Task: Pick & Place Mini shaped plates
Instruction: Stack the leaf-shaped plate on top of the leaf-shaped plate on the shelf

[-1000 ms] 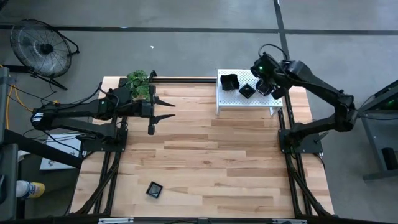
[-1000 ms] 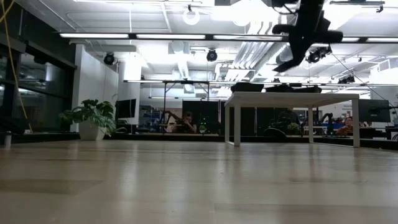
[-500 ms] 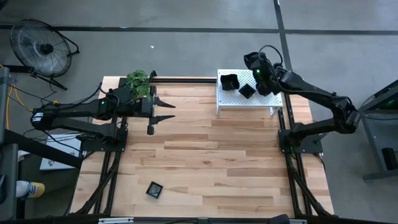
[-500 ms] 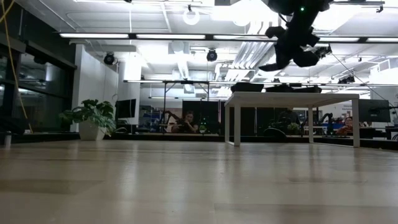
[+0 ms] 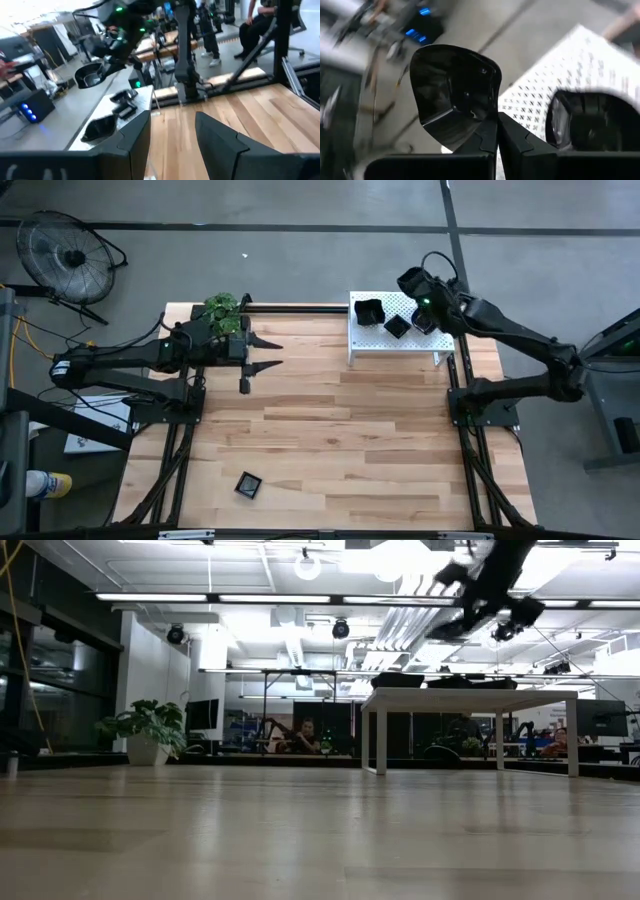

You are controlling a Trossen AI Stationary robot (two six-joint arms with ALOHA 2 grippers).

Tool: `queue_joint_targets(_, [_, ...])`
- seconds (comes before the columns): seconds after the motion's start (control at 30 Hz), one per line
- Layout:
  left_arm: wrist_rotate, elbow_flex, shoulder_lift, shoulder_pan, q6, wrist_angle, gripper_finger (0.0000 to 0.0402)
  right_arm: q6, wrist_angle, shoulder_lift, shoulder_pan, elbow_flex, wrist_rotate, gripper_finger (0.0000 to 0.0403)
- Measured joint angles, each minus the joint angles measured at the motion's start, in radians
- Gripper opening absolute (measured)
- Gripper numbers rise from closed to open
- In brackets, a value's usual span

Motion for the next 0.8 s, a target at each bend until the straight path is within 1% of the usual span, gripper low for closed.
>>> queue_joint_targets(0.1, [0.000, 0.000, 0.040, 0.000, 0.011, 0.098, 0.0152, -0.236, 0.030, -0.063, 0.064, 0.000, 0.022, 0.0000])
queue_joint_targets(0.17, [-0.018, 0.000, 0.088, 0.000, 0.035, 0.200, 0.0152, -0.380, 0.049, -0.091, 0.135, 0.000, 0.047, 0.0000])
queue_joint_targets(0.2, [-0.031, 0.000, 0.116, 0.000, 0.047, 0.249, 0.0152, -0.433, 0.058, -0.099, 0.183, 0.000, 0.081, 0.0000])
queue_joint_targets(0.3, [-0.094, 0.000, 0.210, 0.000, 0.085, 0.410, 0.0152, -0.537, 0.084, -0.106, 0.338, 0.000, 0.237, 0.0000])
queue_joint_targets(0.43, [-0.133, 0.001, 0.309, 0.000, 0.177, 0.635, 0.0152, -0.659, 0.101, -0.071, 0.523, 0.000, 0.461, 0.0000])
queue_joint_targets(0.5, [-0.156, 0.019, 0.351, 0.000, 0.213, 0.694, 0.0152, -0.692, 0.122, -0.045, 0.598, 0.000, 0.555, 0.0000])
queue_joint_targets(0.57, [-0.175, 0.057, 0.391, 0.000, 0.220, 0.692, 0.0152, -0.741, 0.166, -0.017, 0.657, 0.000, 0.609, 0.0000])
queue_joint_targets(0.7, [-0.179, 0.164, 0.485, 0.000, 0.223, 0.669, 0.0152, -0.922, 0.300, 0.053, 0.738, 0.000, 0.672, 0.0000])
queue_joint_targets(0.8, [-0.179, 0.256, 0.554, 0.000, 0.221, 0.584, 0.0152, -1.045, 0.396, 0.076, 0.780, 0.000, 0.748, 0.0000])
